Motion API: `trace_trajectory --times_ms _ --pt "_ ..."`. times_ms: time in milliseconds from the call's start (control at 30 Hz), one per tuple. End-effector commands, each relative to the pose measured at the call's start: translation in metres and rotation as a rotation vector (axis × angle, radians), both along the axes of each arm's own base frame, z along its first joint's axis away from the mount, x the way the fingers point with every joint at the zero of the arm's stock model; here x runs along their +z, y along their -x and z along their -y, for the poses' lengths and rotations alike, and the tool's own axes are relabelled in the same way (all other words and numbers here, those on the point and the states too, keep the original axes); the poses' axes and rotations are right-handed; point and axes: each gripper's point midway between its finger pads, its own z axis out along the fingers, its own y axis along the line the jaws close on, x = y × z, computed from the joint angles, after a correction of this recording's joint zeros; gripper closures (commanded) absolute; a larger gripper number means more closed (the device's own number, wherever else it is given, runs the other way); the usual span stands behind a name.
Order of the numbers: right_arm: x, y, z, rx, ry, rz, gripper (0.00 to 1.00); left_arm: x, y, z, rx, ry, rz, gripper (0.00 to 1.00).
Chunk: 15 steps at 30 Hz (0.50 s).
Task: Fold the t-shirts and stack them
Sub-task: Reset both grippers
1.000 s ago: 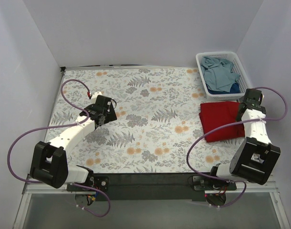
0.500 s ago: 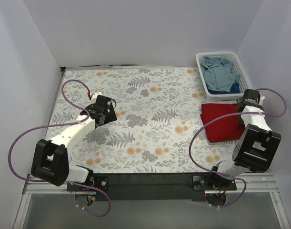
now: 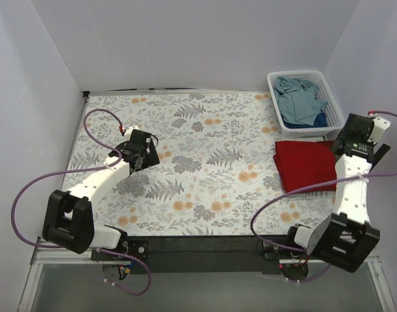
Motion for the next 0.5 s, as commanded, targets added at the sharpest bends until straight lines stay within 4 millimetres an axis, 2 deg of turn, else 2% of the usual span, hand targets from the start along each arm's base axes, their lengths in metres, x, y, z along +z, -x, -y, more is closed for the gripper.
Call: trace_trajectory --times_ms 0,33,67,100,167,200,300,333,400,433,467 --pt "0.045 -0.012 -0.042 0.139 -0.101 0.249 0.02 0.029 -0.009 0.001 0.02 0.042 0.096 0.14" --pt "0.061 -0.007 -0.053 0.175 -0.106 0.314 0.02 0.036 -0.007 0.004 0.017 0.059 0.095 0.14" --pt "0.065 -0.006 -0.062 0.198 -0.123 0.35 0.02 0.045 -0.007 0.005 0.017 0.071 0.109 0.14" --pt "0.071 -0.008 -0.079 0.261 -0.139 0.378 0.02 0.059 -0.005 0.006 0.023 0.097 0.141 0.14" --pt "0.094 0.001 -0.099 0.336 -0.112 0.443 0.02 0.08 0.001 0.008 0.021 0.132 0.167 0.14" --pt "0.105 0.003 -0.114 0.39 -0.096 0.459 0.02 0.099 0.007 0.007 0.023 0.16 0.211 0.14" --pt "0.13 0.027 -0.136 0.473 -0.043 0.532 0.02 0.133 0.022 0.007 0.031 0.228 0.27 0.14" --pt "0.145 0.042 -0.142 0.508 -0.023 0.6 0.02 0.15 0.033 0.005 0.036 0.262 0.317 0.14" --pt "0.158 0.058 -0.153 0.582 -0.011 0.669 0.02 0.171 0.046 0.004 0.028 0.304 0.378 0.14" --pt "0.168 0.075 -0.154 0.597 0.0 0.743 0.02 0.189 0.058 0.0 0.027 0.341 0.443 0.14" --pt "0.172 0.082 -0.156 0.618 0.007 0.774 0.02 0.198 0.065 -0.002 0.026 0.357 0.478 0.14"
